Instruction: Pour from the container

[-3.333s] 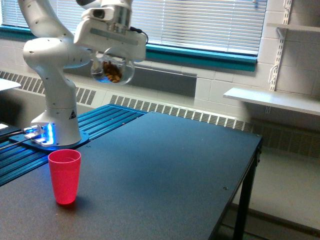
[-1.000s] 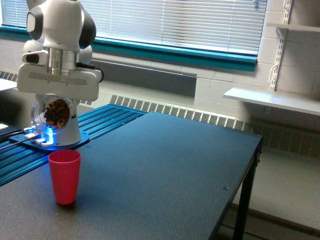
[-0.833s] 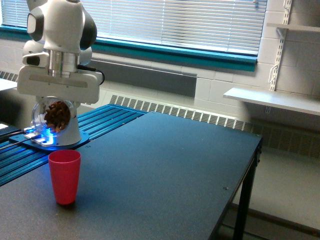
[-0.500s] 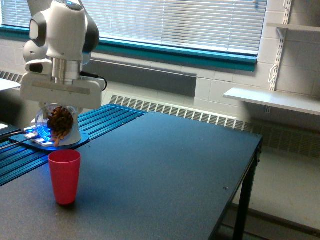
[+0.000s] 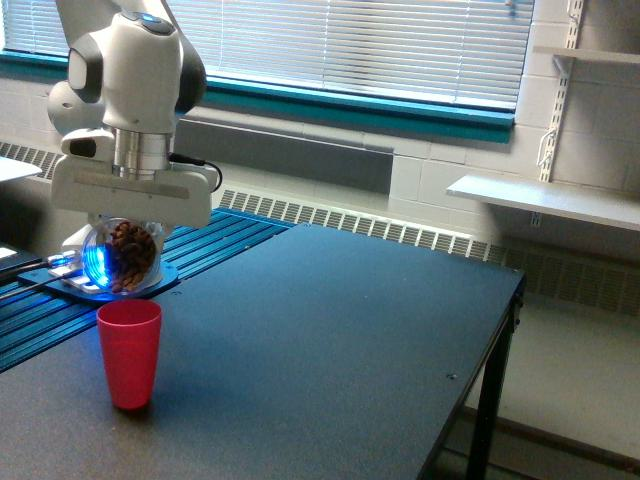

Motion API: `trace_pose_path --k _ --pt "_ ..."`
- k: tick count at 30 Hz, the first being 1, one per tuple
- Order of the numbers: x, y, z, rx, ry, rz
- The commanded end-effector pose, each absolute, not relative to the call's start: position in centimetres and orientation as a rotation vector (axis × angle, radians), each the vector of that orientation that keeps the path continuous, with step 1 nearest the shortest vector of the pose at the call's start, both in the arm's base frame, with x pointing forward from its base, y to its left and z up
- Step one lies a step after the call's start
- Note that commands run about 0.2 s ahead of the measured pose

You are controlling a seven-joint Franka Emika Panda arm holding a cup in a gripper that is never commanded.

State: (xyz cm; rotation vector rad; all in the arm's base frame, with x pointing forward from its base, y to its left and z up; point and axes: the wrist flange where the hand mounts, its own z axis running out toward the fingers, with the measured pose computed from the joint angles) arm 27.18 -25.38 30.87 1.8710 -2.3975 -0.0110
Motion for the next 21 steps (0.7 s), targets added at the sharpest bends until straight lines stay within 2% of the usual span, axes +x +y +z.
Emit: trace_pose_path --k 1,21 --pt "27.92 -24.89 30.86 1.880 -2.396 -0.014" --pt "28.71 -24.33 30.43 1.781 -2.416 -0.124"
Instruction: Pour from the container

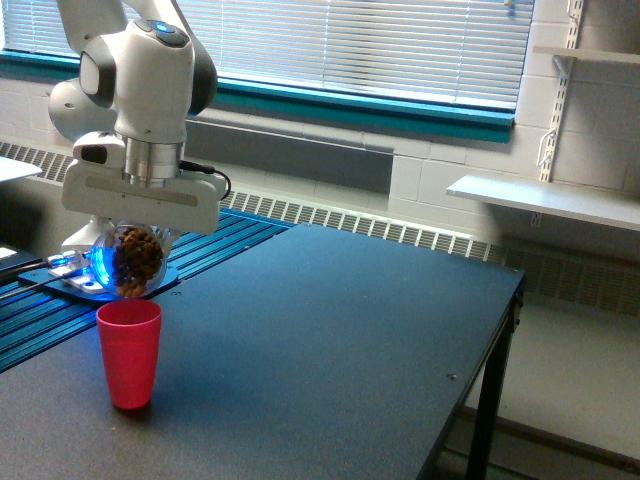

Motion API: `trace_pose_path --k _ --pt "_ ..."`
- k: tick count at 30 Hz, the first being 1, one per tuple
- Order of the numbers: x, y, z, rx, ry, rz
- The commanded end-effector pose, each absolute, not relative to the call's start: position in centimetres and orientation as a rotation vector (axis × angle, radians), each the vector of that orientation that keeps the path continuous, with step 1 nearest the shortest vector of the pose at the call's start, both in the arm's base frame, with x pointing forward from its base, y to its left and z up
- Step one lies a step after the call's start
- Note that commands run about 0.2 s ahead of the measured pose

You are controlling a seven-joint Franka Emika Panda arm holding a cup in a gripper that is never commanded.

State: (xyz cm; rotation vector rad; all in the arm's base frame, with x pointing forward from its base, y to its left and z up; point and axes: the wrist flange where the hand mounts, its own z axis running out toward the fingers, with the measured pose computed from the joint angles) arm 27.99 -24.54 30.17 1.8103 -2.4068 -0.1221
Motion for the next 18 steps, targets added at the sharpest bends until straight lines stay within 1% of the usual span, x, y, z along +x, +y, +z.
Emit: trace_pose_path --k 1,18 --pt "28.7 -24.3 30.4 1.780 -2.413 -0.131" --pt "29.9 -24.1 30.0 1.748 -2.393 -0.189"
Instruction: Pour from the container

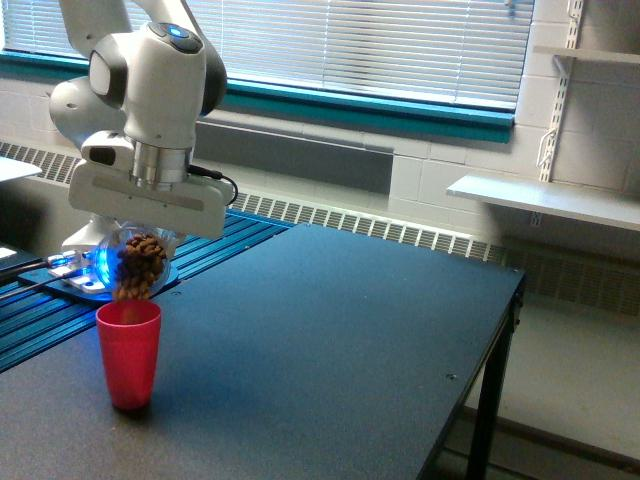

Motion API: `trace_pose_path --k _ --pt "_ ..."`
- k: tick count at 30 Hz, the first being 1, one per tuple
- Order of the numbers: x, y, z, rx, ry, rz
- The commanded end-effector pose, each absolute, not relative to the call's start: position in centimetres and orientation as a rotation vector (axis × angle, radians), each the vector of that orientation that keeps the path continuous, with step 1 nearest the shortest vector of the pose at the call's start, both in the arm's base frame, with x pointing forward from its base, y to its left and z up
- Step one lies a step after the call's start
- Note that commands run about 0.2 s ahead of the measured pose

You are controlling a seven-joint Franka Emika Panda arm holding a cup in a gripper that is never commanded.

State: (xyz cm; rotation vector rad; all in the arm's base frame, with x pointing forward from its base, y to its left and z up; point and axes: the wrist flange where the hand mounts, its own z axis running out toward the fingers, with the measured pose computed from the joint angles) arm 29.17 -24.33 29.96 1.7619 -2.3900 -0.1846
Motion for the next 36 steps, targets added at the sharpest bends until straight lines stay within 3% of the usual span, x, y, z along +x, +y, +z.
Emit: trace_pose_path --k 1,36 --pt "29.86 -24.03 30.01 1.746 -2.391 -0.194" --pt "29.58 -23.67 30.42 1.672 -2.398 -0.295"
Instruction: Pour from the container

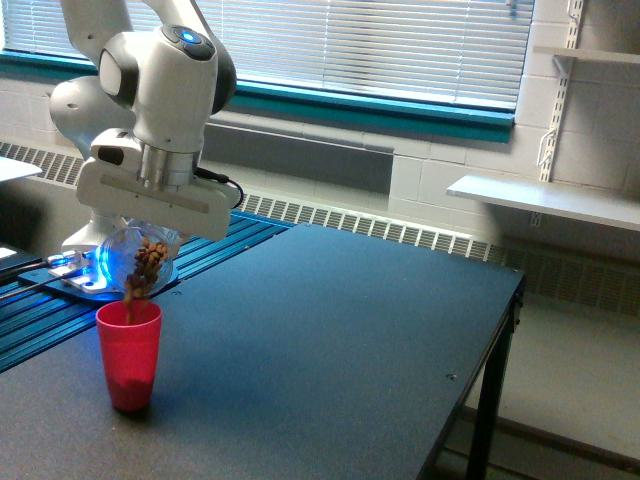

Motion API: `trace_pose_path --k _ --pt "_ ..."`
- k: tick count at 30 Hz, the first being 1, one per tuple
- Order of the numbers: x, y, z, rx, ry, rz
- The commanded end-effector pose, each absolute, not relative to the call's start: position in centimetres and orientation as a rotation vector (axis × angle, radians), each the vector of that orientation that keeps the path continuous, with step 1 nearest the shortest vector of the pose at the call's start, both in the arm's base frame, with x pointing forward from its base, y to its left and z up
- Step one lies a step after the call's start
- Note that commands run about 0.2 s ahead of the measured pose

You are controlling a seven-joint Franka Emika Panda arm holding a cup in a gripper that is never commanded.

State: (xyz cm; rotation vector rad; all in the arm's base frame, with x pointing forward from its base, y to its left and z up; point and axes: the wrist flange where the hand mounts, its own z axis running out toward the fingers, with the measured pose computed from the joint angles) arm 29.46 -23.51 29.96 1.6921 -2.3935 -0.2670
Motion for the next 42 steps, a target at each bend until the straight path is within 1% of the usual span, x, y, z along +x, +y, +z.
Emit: trace_pose_path --k 1,32,42 --pt "29.67 -23.71 30.45 1.670 -2.400 -0.299" --pt "30.28 -24.00 30.26 1.620 -2.401 -0.401" --pt "30.55 -24.10 30.21 1.622 -2.412 -0.369"
